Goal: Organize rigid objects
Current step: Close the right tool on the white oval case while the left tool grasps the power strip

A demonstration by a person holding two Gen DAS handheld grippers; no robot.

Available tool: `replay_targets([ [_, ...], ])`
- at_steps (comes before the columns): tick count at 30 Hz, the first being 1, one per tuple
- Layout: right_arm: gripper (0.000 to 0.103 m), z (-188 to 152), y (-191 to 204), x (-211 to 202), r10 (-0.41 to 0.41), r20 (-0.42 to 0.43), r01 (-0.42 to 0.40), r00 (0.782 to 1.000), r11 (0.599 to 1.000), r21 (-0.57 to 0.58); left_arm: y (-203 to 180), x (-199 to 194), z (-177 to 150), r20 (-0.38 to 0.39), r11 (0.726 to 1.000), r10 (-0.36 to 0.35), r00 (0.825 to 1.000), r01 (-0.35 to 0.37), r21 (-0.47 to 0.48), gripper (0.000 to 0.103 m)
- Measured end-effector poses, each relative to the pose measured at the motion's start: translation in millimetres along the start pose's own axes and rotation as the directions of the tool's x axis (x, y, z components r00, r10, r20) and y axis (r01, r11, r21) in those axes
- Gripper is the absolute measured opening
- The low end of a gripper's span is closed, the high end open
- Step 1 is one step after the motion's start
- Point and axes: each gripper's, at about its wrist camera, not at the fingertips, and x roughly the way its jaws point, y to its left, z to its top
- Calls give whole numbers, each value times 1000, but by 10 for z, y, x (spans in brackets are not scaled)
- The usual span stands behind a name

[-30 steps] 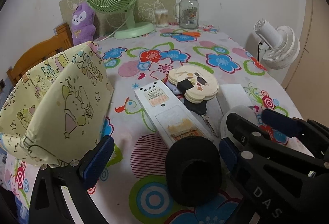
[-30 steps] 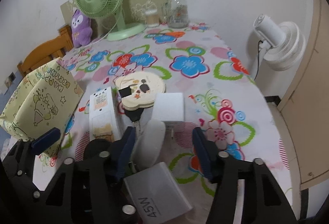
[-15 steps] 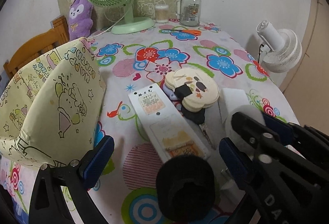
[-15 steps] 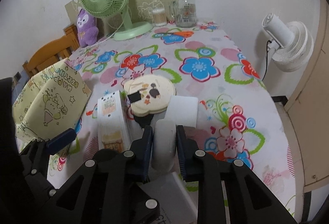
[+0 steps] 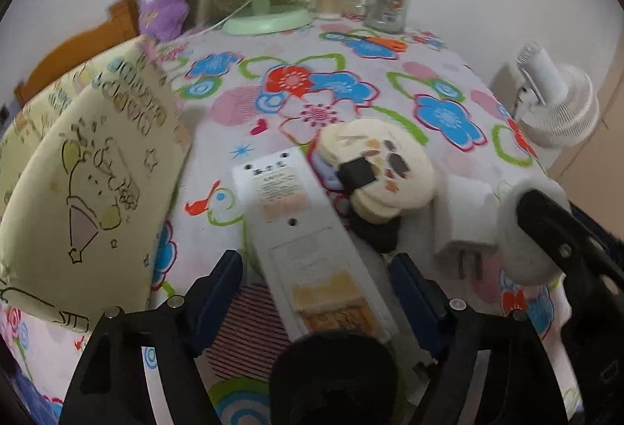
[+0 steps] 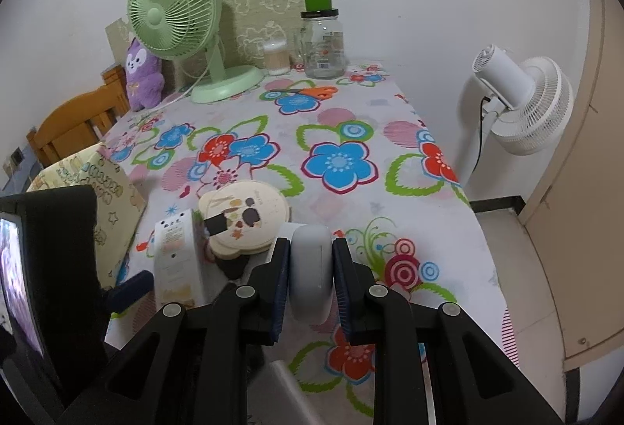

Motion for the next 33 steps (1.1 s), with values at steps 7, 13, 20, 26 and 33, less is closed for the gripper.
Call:
replay_targets([
  [7, 25, 33, -34, 72, -35, 4, 35, 999, 999, 10, -39, 20, 43, -8, 999, 6, 1000, -6, 44, 64],
  [13, 25, 18, -77, 182, -35, -35, 37, 999, 999, 40, -30, 30, 67, -10, 999, -2, 1000, 2, 55, 60],
  [20, 25, -50, -93, 264, -9, -66, 14, 998, 997, 75, 19, 72, 93, -6, 999, 16, 1000, -15, 36, 75],
  [26, 25, -58, -105, 254, -9, -59, 15, 998, 996, 90, -26, 35, 69, 10, 998, -24, 1000, 23, 65, 51],
  [33, 25, -57, -73, 214, -11, -63, 17, 998, 996, 92, -5, -7, 64, -10, 996, -59, 998, 60, 65, 46],
])
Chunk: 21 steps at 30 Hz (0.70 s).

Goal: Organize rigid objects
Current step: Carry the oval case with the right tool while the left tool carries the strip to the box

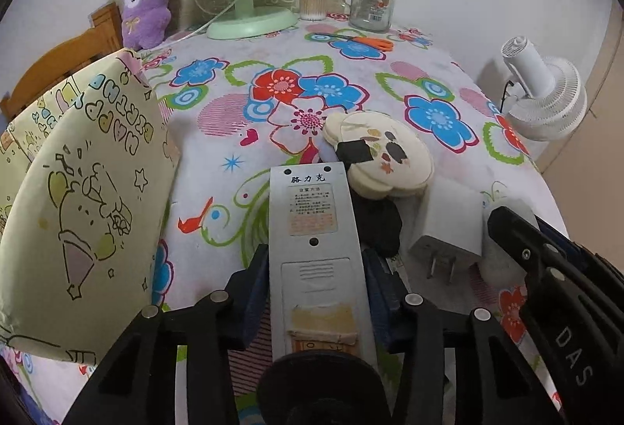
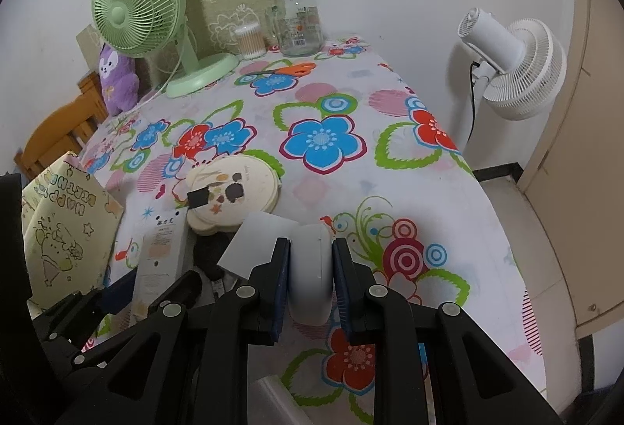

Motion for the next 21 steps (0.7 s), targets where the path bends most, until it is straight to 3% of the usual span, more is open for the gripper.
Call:
replay_targets([
  [6, 25, 1, 34, -116, 20, 14, -20, 1000, 1000, 1, -46, -138, -15, 14, 999, -31, 999, 31, 23, 46],
  [21, 25, 22, 175, -460, 42, 63, -41, 997, 999, -17, -67, -481, -4, 82, 998, -34, 996, 29, 52, 46],
])
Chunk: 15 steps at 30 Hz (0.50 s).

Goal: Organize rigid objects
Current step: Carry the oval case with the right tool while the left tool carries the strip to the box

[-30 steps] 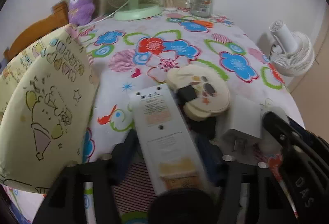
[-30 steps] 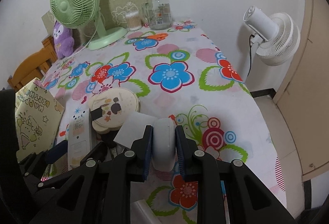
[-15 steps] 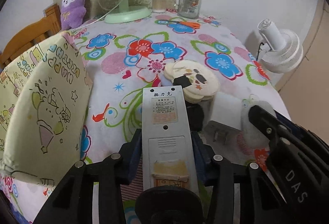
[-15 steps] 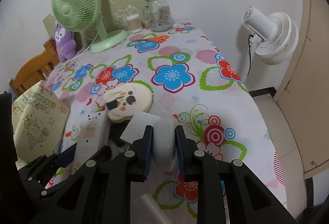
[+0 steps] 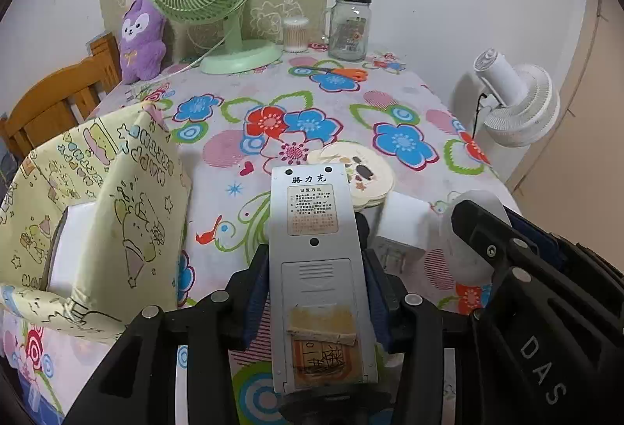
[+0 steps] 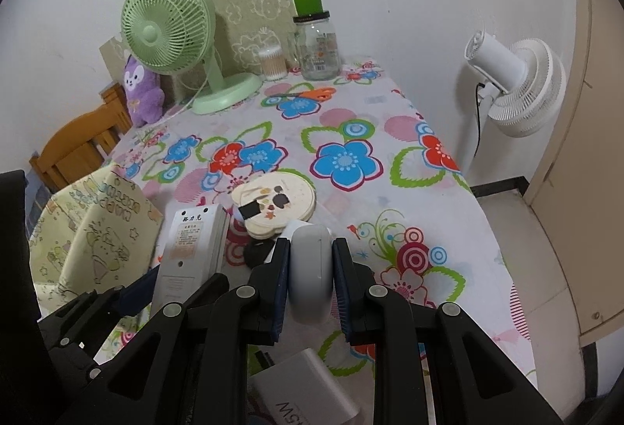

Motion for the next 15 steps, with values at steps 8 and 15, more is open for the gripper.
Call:
replay_targets([
  [8, 25, 81, 28, -165, -12, 25, 12, 1000, 1000, -4, -48, -170, 76, 27, 1000, -13, 1000, 12, 11, 46],
  [15, 25, 151, 47, -293, -23, 39, 23, 999, 1000, -7, -75, -282, 146, 40, 1000, -17, 999, 16, 21, 46],
])
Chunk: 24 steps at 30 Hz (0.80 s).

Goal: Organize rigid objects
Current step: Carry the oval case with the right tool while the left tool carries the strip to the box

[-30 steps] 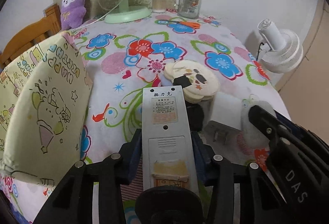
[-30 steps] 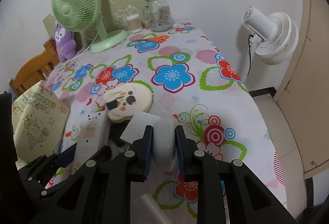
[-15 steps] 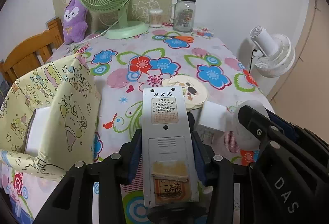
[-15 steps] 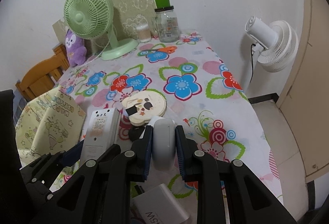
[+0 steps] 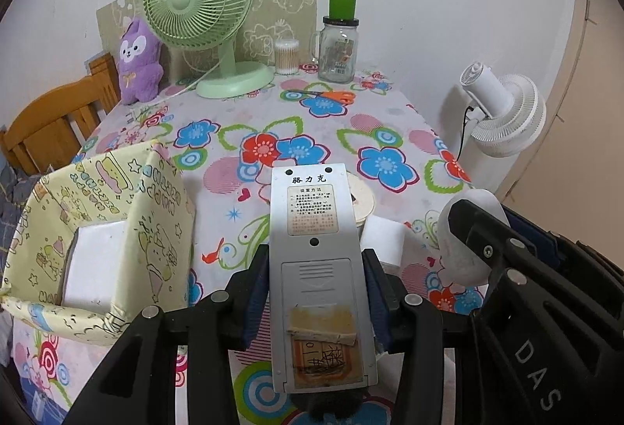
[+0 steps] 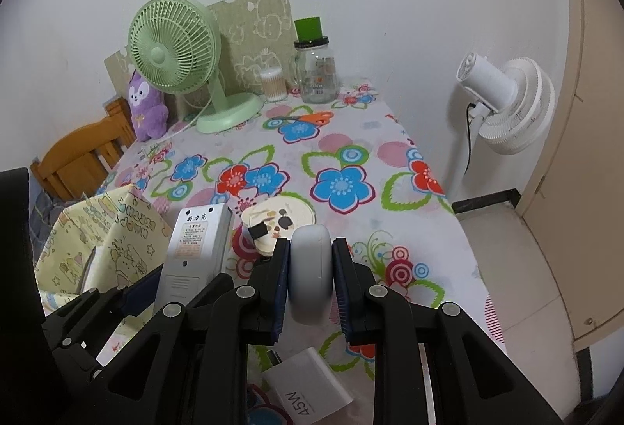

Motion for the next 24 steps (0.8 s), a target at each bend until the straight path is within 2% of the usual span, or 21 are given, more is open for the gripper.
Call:
replay_targets([
  [10, 25, 64, 95, -159, -11, -1, 11, 1000, 1000, -11, 32, -185, 50, 14, 1000, 19, 1000, -19, 14, 46],
  [24, 25, 121, 402, -373, -7, 13, 8, 1000, 999, -40, 239, -447, 87, 29, 1000, 8, 1000, -9, 26, 46],
])
